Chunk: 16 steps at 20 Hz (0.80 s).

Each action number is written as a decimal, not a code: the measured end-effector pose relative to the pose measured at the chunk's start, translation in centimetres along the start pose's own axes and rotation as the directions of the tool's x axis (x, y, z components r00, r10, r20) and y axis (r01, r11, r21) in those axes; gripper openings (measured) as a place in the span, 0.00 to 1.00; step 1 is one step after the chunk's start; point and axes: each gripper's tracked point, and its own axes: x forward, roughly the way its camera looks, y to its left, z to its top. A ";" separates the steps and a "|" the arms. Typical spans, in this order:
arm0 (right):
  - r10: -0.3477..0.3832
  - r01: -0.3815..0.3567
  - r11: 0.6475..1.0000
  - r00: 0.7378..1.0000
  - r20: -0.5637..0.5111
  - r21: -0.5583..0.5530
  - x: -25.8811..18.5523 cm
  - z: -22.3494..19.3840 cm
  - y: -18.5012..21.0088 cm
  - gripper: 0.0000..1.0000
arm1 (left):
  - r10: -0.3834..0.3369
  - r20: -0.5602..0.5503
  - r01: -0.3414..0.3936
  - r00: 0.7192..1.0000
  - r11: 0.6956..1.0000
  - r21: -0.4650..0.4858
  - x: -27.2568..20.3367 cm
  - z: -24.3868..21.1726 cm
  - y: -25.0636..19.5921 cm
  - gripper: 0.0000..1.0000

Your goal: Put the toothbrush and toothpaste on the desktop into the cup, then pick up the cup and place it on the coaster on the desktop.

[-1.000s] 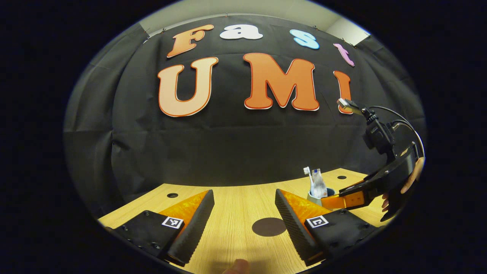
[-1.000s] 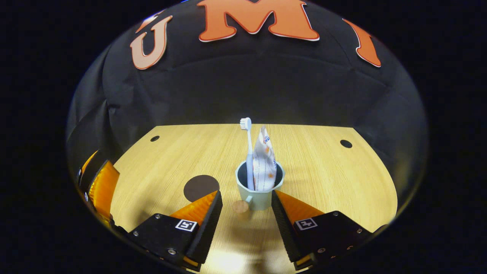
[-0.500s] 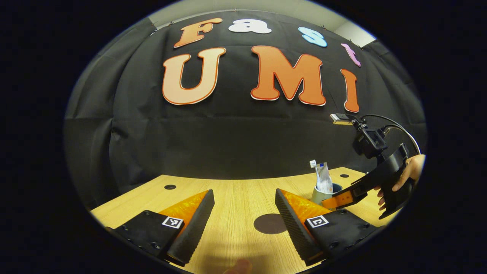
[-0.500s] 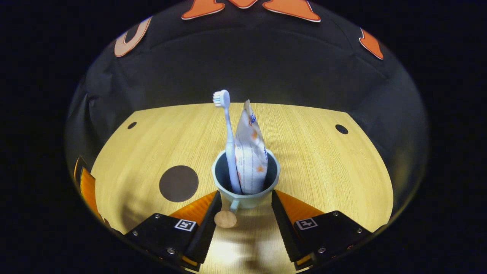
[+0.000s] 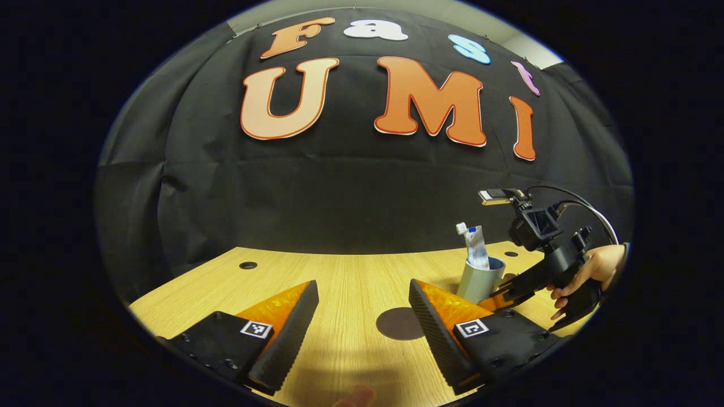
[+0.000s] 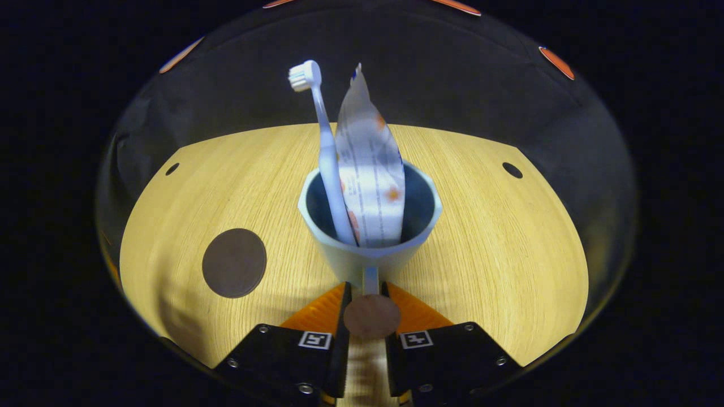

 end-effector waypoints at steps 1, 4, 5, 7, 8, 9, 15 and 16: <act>0.006 -0.006 1.000 1.000 0.002 0.010 0.3 -0.2 0.1 0.28 | 0.003 -0.004 -0.003 1.000 1.000 0.000 0.0 -0.1 0.2 1.00; 0.015 -0.015 1.000 1.000 0.027 0.004 0.1 0.0 0.0 0.23 | 0.010 -0.005 -0.010 1.000 1.000 0.003 0.0 -0.3 0.4 1.00; 0.018 -0.018 1.000 0.999 0.038 -0.002 0.0 0.2 -0.1 0.21 | 0.012 -0.005 -0.012 1.000 1.000 0.003 0.1 -0.3 0.5 1.00; 0.036 -0.036 0.999 0.998 0.049 -0.008 0.1 0.3 -0.3 0.19 | 0.017 -0.012 -0.017 1.000 1.000 0.006 0.2 -0.5 0.6 1.00; 0.046 -0.046 0.999 0.998 0.053 -0.007 0.3 0.3 -0.2 0.18 | 0.019 -0.017 -0.019 1.000 1.000 0.008 0.2 -0.7 0.6 1.00; 0.060 -0.060 0.998 0.997 0.054 0.000 0.3 0.3 0.1 0.18 | 0.021 -0.018 -0.021 1.000 1.000 0.008 0.3 -0.8 0.7 1.00; 0.089 -0.088 0.996 0.994 0.070 -0.015 0.5 0.5 0.3 0.18 | 0.043 -0.002 -0.043 0.999 0.999 0.012 0.3 -0.4 1.3 1.00; 0.094 -0.093 0.995 0.993 0.075 -0.018 0.6 0.5 0.3 0.18 | 0.044 -0.001 -0.044 0.999 0.999 0.011 0.2 -0.4 1.4 1.00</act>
